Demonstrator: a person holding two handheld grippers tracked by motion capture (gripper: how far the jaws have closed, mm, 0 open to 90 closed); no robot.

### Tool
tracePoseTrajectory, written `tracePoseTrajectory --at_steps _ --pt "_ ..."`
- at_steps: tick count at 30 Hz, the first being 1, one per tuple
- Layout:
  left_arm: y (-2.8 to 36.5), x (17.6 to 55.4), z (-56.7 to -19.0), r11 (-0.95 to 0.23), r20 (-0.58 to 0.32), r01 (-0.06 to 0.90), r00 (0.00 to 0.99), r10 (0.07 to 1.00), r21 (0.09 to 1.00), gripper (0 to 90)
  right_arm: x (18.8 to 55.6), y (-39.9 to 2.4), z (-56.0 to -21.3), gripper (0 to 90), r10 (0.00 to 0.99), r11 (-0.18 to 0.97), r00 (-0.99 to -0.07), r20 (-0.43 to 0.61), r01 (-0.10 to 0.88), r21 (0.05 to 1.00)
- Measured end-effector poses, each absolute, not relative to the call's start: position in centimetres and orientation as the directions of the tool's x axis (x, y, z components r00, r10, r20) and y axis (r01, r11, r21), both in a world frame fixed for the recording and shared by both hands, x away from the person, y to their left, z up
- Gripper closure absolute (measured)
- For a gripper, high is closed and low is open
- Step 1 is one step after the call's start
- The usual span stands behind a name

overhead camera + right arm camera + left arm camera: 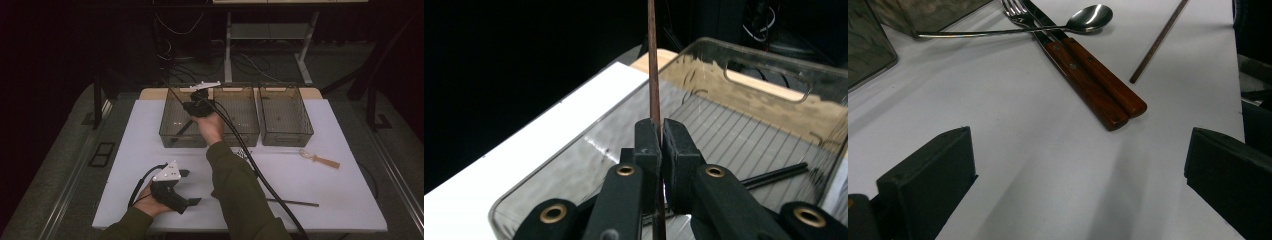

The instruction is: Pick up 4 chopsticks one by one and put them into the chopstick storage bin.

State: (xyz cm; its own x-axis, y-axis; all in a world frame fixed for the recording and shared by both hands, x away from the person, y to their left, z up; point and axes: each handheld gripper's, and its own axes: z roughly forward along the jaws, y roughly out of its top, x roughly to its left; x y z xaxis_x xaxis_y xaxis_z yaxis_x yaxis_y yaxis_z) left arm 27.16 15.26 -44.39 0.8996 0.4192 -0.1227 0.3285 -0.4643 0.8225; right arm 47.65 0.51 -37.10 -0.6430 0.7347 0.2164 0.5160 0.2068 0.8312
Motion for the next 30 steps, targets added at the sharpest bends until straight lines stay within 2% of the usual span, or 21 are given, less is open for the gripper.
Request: tracePoseTrajectory --at_steps 4,6,9,21,30 --pt "15.3 27.1 -44.4 -0.463 -0.128 0.332 0.900 0.418 0.822 0.0 47.7 1.0 -38.0 84.8 0.754 0.231 -0.627 0.196 0.533 0.814" --pt "15.3 27.2 -44.4 -0.464 -0.128 0.331 0.901 0.415 0.822 0.0 47.8 1.0 -38.3 74.7 0.761 0.241 -0.619 0.197 0.551 0.799" --pt "15.3 27.2 -44.4 -0.468 -0.125 0.328 0.902 0.413 0.821 0.0 47.8 0.9 -38.3 65.0 0.758 0.264 -0.627 0.180 0.547 0.794" --pt "15.4 27.2 -44.3 -0.464 -0.124 0.327 0.901 0.415 0.823 0.0 46.4 -1.5 -36.5 48.4 0.708 0.299 -0.685 0.173 0.512 0.805" --pt "15.4 27.1 -44.3 -0.445 -0.139 0.338 0.896 0.422 0.829 0.0 43.6 -6.2 -35.7 39.0 0.620 0.360 -0.769 0.158 0.457 0.813"
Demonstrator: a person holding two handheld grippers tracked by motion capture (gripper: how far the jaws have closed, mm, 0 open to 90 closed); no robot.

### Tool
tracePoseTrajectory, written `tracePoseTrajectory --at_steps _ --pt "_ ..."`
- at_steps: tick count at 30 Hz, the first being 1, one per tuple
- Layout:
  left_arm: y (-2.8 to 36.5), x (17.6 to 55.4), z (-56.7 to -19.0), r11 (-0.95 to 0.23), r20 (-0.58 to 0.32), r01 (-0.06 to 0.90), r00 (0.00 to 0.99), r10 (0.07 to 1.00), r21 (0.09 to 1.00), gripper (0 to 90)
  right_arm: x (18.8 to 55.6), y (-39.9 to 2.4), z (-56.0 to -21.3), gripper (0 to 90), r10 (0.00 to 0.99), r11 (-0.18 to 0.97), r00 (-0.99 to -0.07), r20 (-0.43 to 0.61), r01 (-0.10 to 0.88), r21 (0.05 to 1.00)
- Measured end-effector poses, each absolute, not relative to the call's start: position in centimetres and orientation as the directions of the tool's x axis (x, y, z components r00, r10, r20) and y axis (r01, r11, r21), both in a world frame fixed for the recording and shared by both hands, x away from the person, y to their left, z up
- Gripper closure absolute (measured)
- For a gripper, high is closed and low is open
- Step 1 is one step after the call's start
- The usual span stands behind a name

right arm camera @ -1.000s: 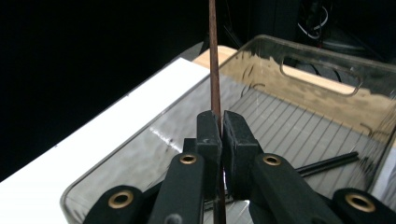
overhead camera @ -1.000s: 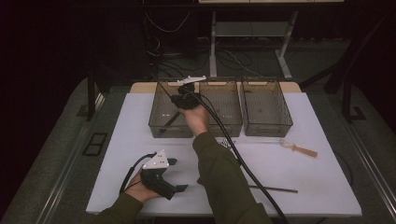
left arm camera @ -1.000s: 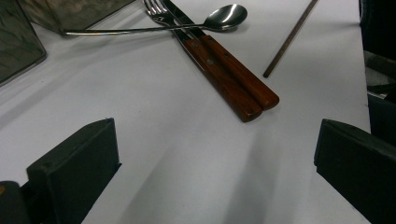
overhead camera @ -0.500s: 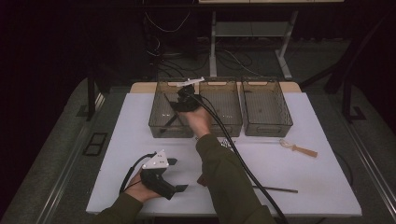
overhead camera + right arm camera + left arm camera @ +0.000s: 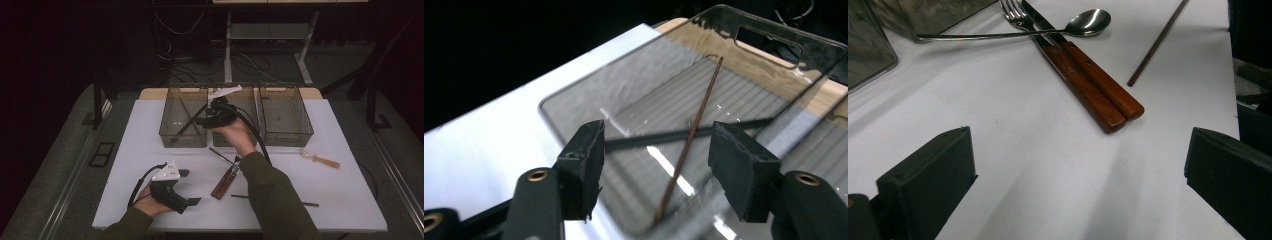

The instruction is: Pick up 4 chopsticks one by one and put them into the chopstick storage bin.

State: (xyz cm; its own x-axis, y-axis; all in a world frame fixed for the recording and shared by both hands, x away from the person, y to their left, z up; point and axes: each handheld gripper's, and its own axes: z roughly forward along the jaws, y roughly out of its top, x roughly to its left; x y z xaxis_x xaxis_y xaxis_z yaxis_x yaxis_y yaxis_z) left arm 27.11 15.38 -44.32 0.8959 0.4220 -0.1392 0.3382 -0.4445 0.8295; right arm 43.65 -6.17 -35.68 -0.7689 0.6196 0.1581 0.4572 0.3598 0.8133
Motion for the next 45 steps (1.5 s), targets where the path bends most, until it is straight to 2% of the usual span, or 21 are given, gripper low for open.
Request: tracePoseTrajectory --at_steps 13,18,28,39,45 --pt "15.6 27.2 -44.4 -0.434 -0.156 0.365 0.881 0.446 0.823 0.0 39.7 -13.1 -36.0 28.3 0.521 0.409 -0.841 0.148 0.398 0.821" --pt "15.6 27.2 -44.4 -0.431 -0.161 0.374 0.876 0.454 0.821 0.0 38.1 -15.0 -36.4 27.8 0.496 0.427 -0.859 0.127 0.369 0.826" --pt "15.5 27.2 -44.4 -0.438 -0.163 0.377 0.877 0.453 0.816 0.0 35.0 -18.7 -38.5 28.5 0.485 0.471 -0.866 0.123 0.377 0.797" --pt "15.6 27.2 -44.4 -0.432 -0.166 0.380 0.875 0.454 0.818 0.0 31.0 -23.2 -40.0 46.3 0.480 0.532 -0.872 0.098 0.378 0.758" --pt "15.6 27.2 -44.4 -0.431 -0.169 0.382 0.874 0.455 0.817 0.0 28.9 -25.4 -40.7 60.9 0.455 0.559 -0.882 0.124 0.391 0.731"
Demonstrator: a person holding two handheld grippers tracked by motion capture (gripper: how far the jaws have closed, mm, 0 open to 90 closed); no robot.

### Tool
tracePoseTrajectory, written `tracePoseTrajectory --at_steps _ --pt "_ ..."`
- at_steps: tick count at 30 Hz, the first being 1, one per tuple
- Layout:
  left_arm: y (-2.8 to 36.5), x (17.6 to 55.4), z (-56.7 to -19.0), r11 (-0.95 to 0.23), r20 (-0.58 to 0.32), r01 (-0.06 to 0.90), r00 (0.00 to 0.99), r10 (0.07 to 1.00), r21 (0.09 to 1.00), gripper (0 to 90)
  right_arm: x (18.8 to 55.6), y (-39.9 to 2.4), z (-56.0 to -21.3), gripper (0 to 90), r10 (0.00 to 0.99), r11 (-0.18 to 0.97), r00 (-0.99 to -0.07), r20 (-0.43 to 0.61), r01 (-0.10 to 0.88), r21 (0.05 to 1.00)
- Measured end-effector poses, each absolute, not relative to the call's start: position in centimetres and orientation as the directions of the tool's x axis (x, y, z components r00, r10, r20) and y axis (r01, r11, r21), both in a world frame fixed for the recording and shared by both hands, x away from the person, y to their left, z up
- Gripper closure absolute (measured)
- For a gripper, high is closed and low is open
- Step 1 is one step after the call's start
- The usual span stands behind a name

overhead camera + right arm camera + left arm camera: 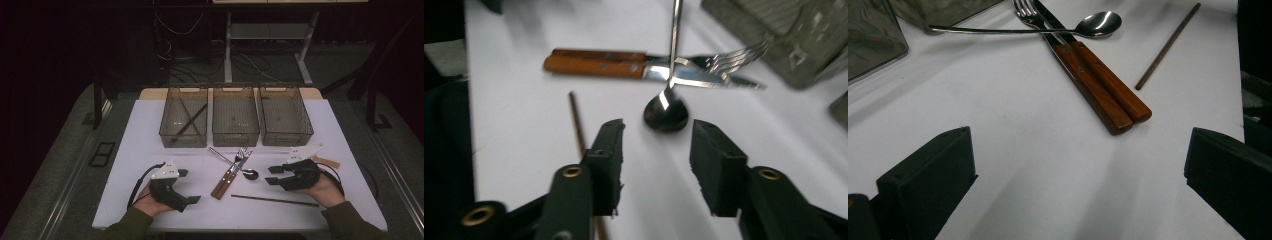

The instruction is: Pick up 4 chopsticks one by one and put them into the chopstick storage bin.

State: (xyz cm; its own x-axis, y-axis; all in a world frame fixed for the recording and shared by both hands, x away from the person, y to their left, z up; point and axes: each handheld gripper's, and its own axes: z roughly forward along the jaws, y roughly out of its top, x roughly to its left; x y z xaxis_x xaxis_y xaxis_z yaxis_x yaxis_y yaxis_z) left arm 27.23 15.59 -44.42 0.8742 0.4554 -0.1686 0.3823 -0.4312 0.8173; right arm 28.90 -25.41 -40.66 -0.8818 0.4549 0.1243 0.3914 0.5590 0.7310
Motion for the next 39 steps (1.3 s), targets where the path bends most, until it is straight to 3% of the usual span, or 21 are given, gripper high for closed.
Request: tracePoseTrajectory --at_steps 13,23,28,39 --pt "15.6 27.2 -44.4 -0.434 -0.164 0.377 0.876 0.453 0.818 0.0 26.2 -27.9 -42.8 76.6 0.407 0.624 -0.901 0.149 0.394 0.675" --pt "15.6 27.2 -44.4 -0.437 -0.163 0.377 0.877 0.452 0.817 0.0 26.0 -27.4 -44.1 80.0 0.378 0.695 -0.916 0.133 0.376 0.613" --pt "15.5 27.2 -44.4 -0.439 -0.164 0.377 0.878 0.449 0.816 0.0 26.0 -27.3 -44.2 82.6 0.329 0.730 -0.942 0.071 0.302 0.613" --pt "15.5 27.2 -44.4 -0.439 -0.164 0.376 0.879 0.448 0.816 0.0 26.2 -27.2 -44.1 85.3 0.338 0.727 -0.936 0.099 0.326 0.605"
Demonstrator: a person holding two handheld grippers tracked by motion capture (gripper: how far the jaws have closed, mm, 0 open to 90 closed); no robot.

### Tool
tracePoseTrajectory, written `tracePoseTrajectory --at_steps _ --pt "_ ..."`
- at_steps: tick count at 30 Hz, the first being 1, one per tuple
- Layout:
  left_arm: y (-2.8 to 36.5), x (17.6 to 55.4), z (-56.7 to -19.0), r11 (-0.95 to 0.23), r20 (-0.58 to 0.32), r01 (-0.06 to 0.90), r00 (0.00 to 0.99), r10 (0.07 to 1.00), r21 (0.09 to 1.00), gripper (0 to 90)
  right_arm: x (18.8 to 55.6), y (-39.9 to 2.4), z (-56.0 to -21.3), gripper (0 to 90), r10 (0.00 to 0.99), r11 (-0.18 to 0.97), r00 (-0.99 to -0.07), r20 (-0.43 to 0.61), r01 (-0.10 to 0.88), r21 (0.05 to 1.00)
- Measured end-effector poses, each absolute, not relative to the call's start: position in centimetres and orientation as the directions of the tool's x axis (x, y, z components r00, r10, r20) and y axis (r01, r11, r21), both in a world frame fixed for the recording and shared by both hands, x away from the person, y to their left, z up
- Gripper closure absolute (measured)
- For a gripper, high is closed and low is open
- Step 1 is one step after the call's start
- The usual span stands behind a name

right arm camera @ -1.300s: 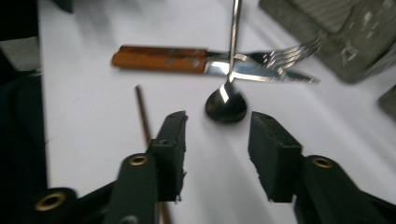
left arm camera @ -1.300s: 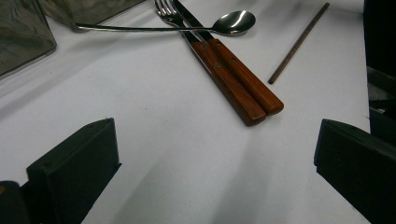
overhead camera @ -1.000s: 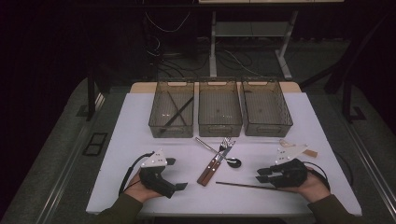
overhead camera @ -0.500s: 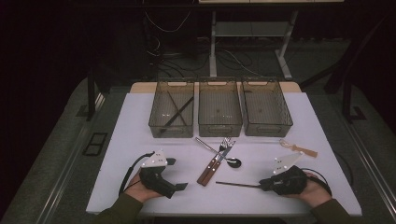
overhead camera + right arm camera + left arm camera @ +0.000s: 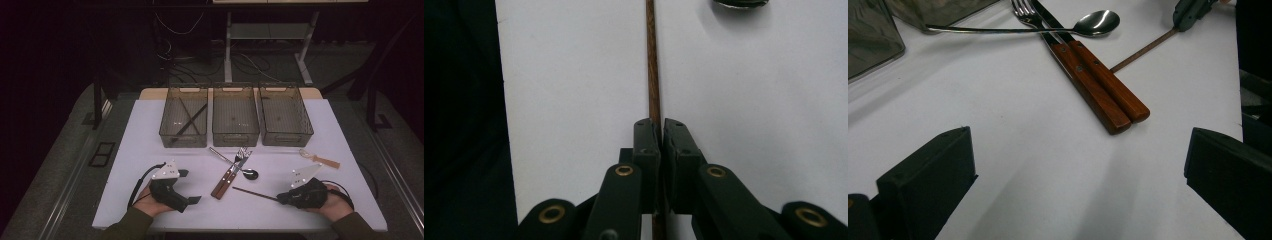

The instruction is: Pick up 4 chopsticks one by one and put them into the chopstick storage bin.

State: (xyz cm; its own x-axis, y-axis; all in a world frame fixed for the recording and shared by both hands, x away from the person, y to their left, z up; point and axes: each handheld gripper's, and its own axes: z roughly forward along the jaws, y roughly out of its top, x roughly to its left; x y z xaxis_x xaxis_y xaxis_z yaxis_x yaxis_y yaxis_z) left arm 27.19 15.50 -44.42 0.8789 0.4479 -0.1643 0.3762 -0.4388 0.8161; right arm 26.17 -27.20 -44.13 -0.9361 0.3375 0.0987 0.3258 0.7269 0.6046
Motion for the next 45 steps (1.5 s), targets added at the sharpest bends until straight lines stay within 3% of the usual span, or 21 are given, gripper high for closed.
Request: tracePoseTrajectory --at_steps 7,10,23,45 --pt "15.5 27.2 -44.4 -0.437 -0.165 0.376 0.879 0.448 0.817 0.0 26.3 -27.3 -44.1 85.3 0.344 0.721 -0.933 0.106 0.335 0.607" --pt "15.5 27.2 -44.4 -0.437 -0.164 0.376 0.878 0.449 0.817 0.0 26.1 -27.3 -43.6 85.3 0.362 0.678 -0.920 0.153 0.372 0.635" --pt "15.5 27.2 -44.4 -0.437 -0.165 0.377 0.878 0.448 0.817 0.0 26.9 -27.9 -42.5 85.4 0.408 0.576 -0.895 0.178 0.404 0.711" --pt "15.6 27.2 -44.4 -0.419 -0.170 0.375 0.877 0.450 0.827 0.0 30.2 -24.7 -40.6 85.4 0.510 0.409 -0.838 0.196 0.436 0.802"
